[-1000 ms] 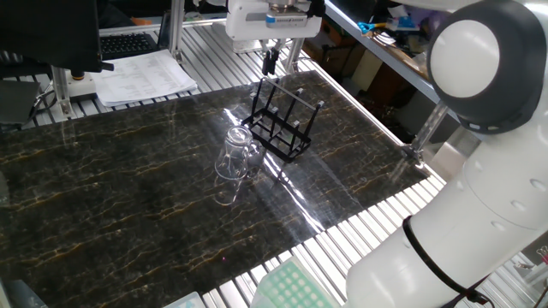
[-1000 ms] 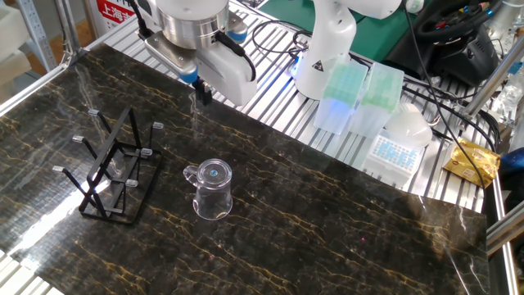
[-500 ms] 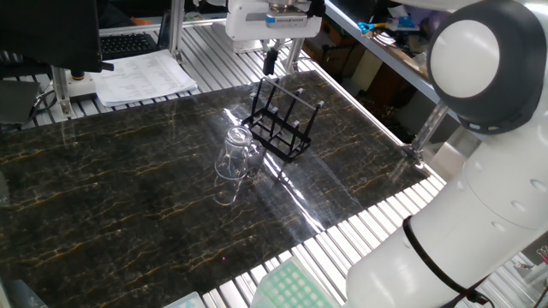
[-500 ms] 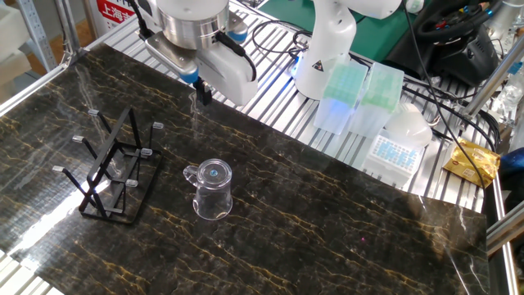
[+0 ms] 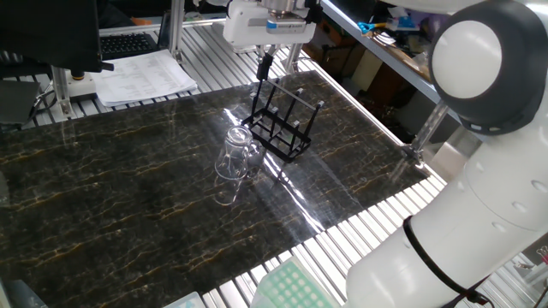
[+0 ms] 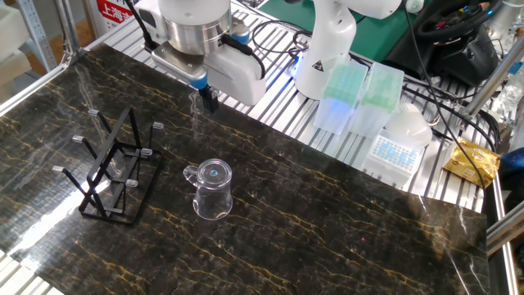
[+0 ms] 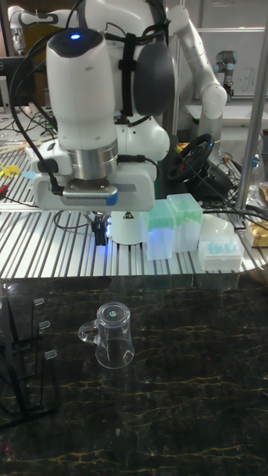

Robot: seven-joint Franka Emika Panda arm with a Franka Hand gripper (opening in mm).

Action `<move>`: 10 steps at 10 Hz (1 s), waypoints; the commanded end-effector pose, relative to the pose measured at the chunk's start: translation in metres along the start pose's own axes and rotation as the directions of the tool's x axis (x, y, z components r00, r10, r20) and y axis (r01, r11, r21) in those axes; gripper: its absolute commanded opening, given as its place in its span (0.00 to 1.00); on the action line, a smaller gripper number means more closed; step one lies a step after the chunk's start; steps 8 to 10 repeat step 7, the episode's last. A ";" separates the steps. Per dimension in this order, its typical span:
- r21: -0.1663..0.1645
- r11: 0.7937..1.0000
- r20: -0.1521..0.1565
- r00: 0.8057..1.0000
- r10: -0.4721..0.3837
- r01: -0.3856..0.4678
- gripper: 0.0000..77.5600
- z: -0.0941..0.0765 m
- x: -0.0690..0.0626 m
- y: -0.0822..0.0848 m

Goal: Take the cup off the cup rack

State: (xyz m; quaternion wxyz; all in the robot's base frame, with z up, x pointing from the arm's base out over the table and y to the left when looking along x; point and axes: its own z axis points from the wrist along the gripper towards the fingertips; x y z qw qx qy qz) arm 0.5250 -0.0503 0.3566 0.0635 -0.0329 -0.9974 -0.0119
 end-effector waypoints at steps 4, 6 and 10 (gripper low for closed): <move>0.026 1.000 0.021 1.000 0.000 0.000 0.01 -0.001 0.000 0.001; 0.028 1.000 0.034 0.999 -0.006 0.005 0.01 -0.001 0.000 0.001; 0.029 1.000 0.034 0.999 -0.004 0.003 0.01 -0.001 0.000 0.001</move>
